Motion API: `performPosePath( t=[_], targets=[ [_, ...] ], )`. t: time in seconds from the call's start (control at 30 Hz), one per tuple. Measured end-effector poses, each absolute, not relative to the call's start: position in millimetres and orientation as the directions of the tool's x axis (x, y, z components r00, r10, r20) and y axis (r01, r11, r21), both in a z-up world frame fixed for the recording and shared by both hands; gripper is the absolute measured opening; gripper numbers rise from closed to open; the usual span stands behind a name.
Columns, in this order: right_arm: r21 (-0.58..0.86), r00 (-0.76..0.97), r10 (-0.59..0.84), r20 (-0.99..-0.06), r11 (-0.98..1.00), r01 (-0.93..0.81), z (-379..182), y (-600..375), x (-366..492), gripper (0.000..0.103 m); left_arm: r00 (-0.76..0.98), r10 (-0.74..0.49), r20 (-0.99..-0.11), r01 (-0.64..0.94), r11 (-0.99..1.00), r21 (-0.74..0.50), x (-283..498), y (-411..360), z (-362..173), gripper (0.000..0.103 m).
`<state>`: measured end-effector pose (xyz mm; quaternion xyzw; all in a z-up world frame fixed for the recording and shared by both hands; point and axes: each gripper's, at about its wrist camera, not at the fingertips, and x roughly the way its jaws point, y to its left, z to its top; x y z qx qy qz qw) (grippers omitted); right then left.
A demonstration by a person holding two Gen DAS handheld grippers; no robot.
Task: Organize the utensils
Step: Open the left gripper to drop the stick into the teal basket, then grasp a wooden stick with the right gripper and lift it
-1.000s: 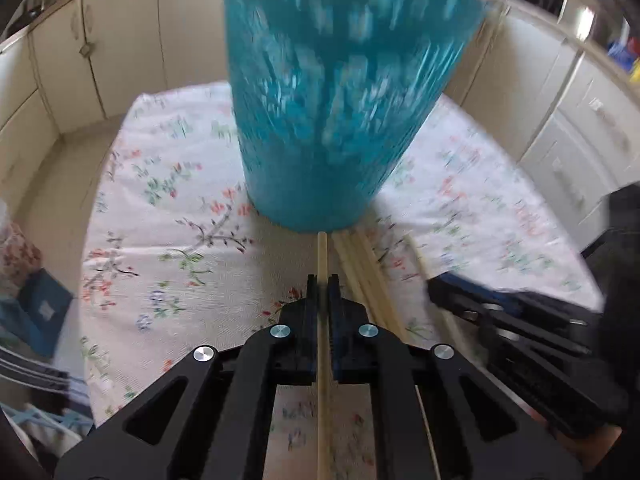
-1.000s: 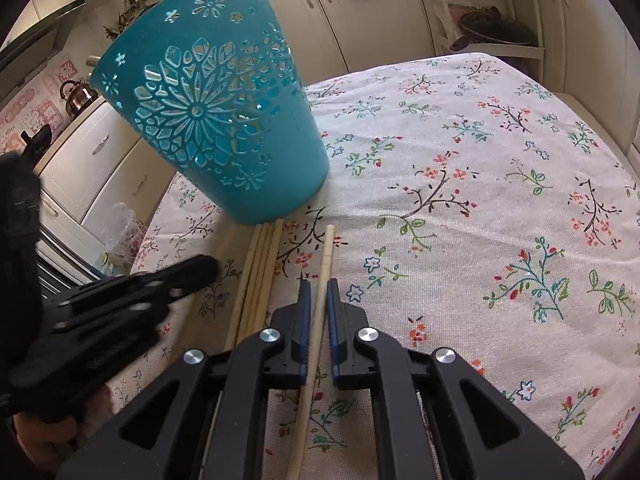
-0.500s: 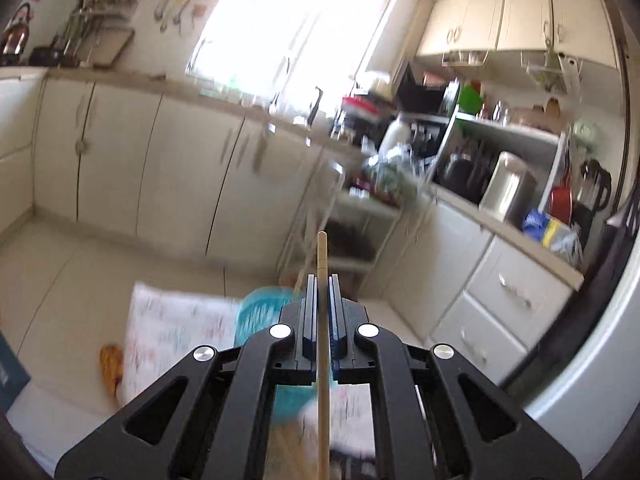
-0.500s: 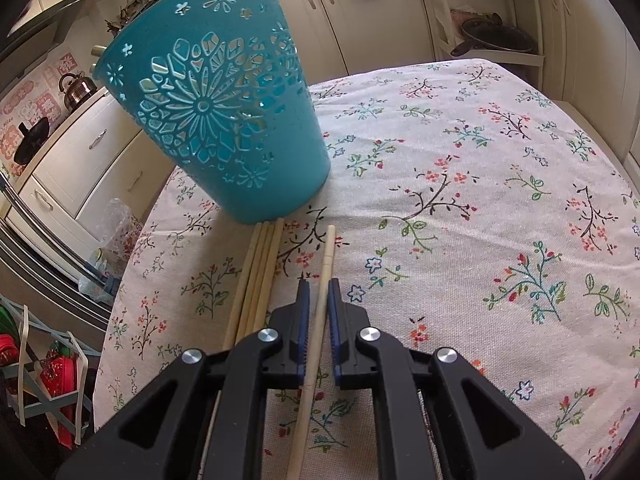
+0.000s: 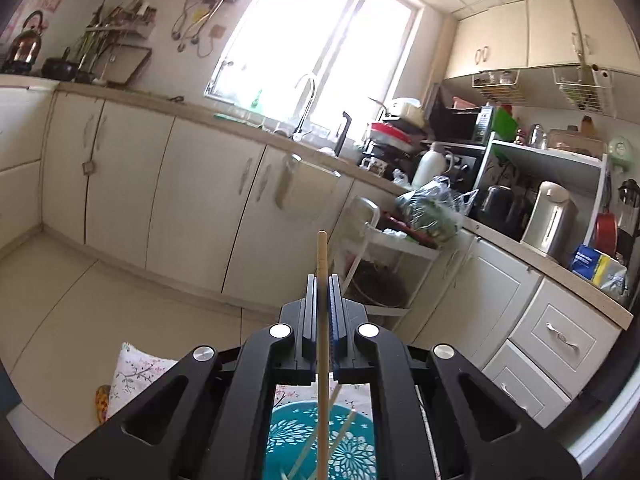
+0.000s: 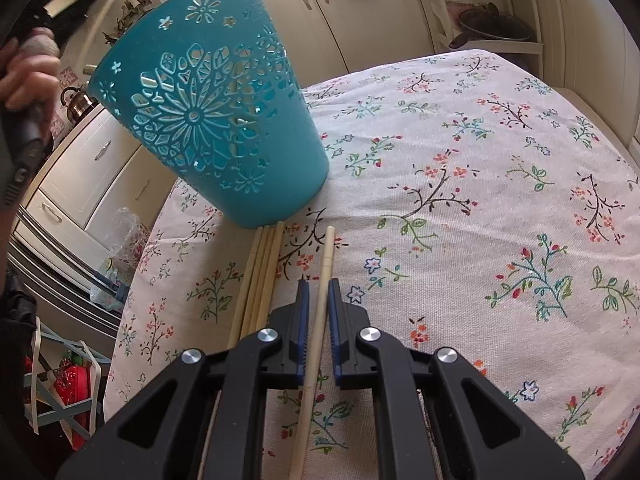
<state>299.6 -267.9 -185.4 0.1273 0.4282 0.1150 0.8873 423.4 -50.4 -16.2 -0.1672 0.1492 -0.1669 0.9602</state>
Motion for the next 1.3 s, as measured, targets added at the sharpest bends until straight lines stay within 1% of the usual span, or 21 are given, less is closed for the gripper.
performPosePath(
  t=[0.2, 0.3, 0.37, 0.5, 0.53, 0.57, 0.6, 0.63, 0.67, 0.7, 0.73, 0.77, 0.8, 0.83, 0.87, 0.93, 1.0, 1.03, 1.13, 1.23, 1.3],
  targets=[
    [0.334, 0.606, 0.321, -0.728, 0.938, -0.095, -186.0, -270.3, 299.0, 0.010, 0.897, -0.365, -0.248, 0.263, 0.894, -0.364, 431.2, -51.6, -33.3, 0.005],
    [0.335, 0.606, 0.321, -0.728, 0.937, -0.095, -186.3, -270.4, 299.0, 0.010, 0.889, -0.364, -0.279, 0.264, 0.904, -0.338, 432.2, -55.1, -41.8, 0.005],
    [0.336, 0.606, 0.322, -0.727, 0.937, -0.095, -186.4, -270.4, 298.9, 0.010, 0.879, -0.364, -0.307, 0.263, 0.909, -0.323, 431.1, -56.6, -47.2, 0.005],
    [0.332, 0.605, 0.321, -0.728, 0.938, -0.097, -186.3, -270.6, 299.2, 0.010, 0.840, -0.374, -0.394, 0.281, 0.920, -0.274, 422.9, -61.9, -60.0, 0.007],
    [0.332, 0.605, 0.321, -0.728, 0.938, -0.097, -186.3, -270.6, 299.2, 0.010, 0.831, -0.374, -0.413, 0.284, 0.922, -0.264, 418.8, -60.6, -62.2, 0.008],
    [0.331, 0.605, 0.320, -0.729, 0.939, -0.098, -186.4, -270.9, 299.1, 0.010, 0.827, -0.370, -0.423, 0.281, 0.924, -0.260, 413.8, -58.2, -63.9, 0.014],
    [0.329, 0.605, 0.319, -0.729, 0.939, -0.099, -186.3, -270.2, 298.7, 0.010, 0.830, -0.361, -0.426, 0.271, 0.927, -0.259, 405.7, -52.8, -64.8, 0.025],
    [0.327, 0.605, 0.318, -0.730, 0.940, -0.100, -186.4, -269.7, 298.4, 0.010, 0.835, -0.351, -0.423, 0.260, 0.930, -0.260, 397.9, -47.4, -64.8, 0.031],
    [0.322, 0.604, 0.315, -0.732, 0.941, -0.101, -186.3, -268.7, 297.9, 0.010, 0.844, -0.338, -0.417, 0.244, 0.934, -0.262, 388.7, -40.5, -64.8, 0.044],
    [0.316, 0.603, 0.311, -0.734, 0.943, -0.103, -186.4, -267.1, 297.1, 0.010, 0.854, -0.320, -0.410, 0.224, 0.938, -0.265, 378.9, -32.4, -65.5, 0.053],
    [0.296, 0.601, 0.300, -0.741, 0.949, -0.109, -185.7, -264.6, 296.4, 0.010, 0.866, -0.292, -0.406, 0.192, 0.943, -0.271, 366.5, -21.5, -67.7, 0.055],
    [0.238, 0.601, 0.265, -0.754, 0.963, -0.126, -184.3, -257.8, 294.2, 0.010, 0.872, -0.268, -0.409, 0.158, 0.946, -0.281, 353.9, -9.7, -72.4, 0.059],
    [0.238, 0.601, 0.265, -0.754, 0.963, -0.126, -184.3, -257.8, 294.2, 0.010, 0.874, -0.256, -0.414, 0.140, 0.947, -0.290, 346.4, -2.6, -76.6, 0.062],
    [0.210, 0.601, 0.247, -0.760, 0.969, -0.133, -183.6, -253.7, 293.2, 0.007, 0.872, -0.235, -0.430, 0.108, 0.948, -0.301, 336.6, 6.5, -85.7, 0.064],
    [0.163, 0.605, 0.214, -0.767, 0.977, -0.139, -183.1, -248.3, 291.8, 0.006, 0.864, -0.222, -0.452, 0.083, 0.948, -0.307, 329.4, 12.5, -95.8, 0.068],
    [0.079, 0.617, 0.160, -0.770, 0.985, -0.156, -182.4, -236.7, 289.2, 0.006, 0.834, -0.210, -0.510, 0.051, 0.950, -0.307, 319.0, 19.5, -121.3, 0.070],
    [0.057, 0.624, 0.146, -0.768, 0.985, -0.161, -182.3, -233.2, 287.5, 0.007, 0.790, -0.203, -0.579, 0.020, 0.952, -0.306, 310.5, 20.4, -152.2, 0.070],
    [0.077, 0.621, 0.158, -0.768, 0.985, -0.156, -182.0, -235.8, 287.3, 0.006, 0.771, -0.209, -0.601, 0.013, 0.950, -0.313, 307.0, 19.5, -164.5, 0.070],
    [0.219, 0.609, 0.240, -0.756, 0.970, -0.110, -178.6, -256.9, 283.8, 0.006, 0.731, -0.222, -0.645, 0.010, 0.949, -0.316, 297.4, 16.0, -191.2, 0.070],
    [0.336, 0.652, 0.311, -0.691, 0.938, -0.091, -156.5, -273.9, 274.2, 0.006, 0.695, -0.226, -0.683, 0.006, 0.951, -0.309, 294.8, 12.4, -207.6, 0.071],
    [0.395, 0.685, 0.350, -0.639, 0.913, -0.099, -139.5, -280.4, 267.5, 0.006, 0.700, -0.231, -0.676, 0.000, 0.946, -0.323, 294.1, 15.9, -208.7, 0.072]
  ],
)
